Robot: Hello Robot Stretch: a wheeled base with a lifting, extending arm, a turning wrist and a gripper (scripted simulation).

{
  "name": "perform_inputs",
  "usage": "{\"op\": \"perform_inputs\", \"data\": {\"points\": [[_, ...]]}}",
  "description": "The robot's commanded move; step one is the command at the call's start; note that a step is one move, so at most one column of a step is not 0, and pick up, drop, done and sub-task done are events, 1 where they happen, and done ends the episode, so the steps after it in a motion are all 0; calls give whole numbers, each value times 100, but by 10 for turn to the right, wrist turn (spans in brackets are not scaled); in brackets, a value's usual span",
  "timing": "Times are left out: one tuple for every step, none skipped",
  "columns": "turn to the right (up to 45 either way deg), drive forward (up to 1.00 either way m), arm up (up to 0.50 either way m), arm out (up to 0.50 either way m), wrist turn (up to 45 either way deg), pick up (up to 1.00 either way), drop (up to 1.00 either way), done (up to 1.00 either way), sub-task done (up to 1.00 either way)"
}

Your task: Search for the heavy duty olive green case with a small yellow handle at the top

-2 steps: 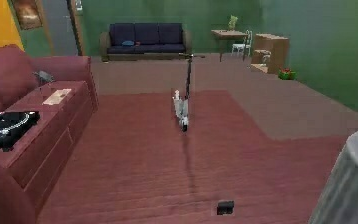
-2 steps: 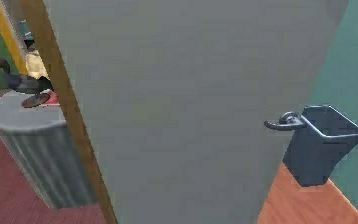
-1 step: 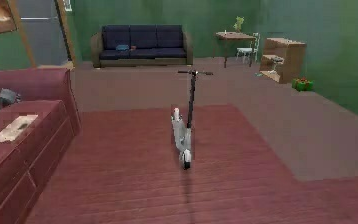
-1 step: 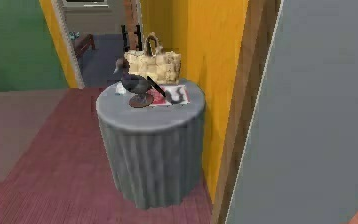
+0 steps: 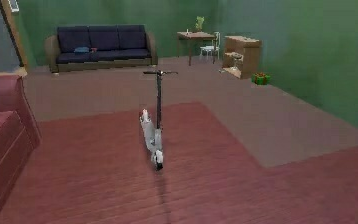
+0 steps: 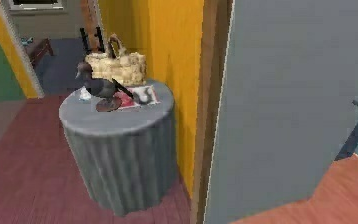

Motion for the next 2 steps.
{"op": "perform_inputs", "data": {"points": [[0,95,0,0,0,0,0,0,0],[450,0,0,0,0,0,0,0,0]]}}
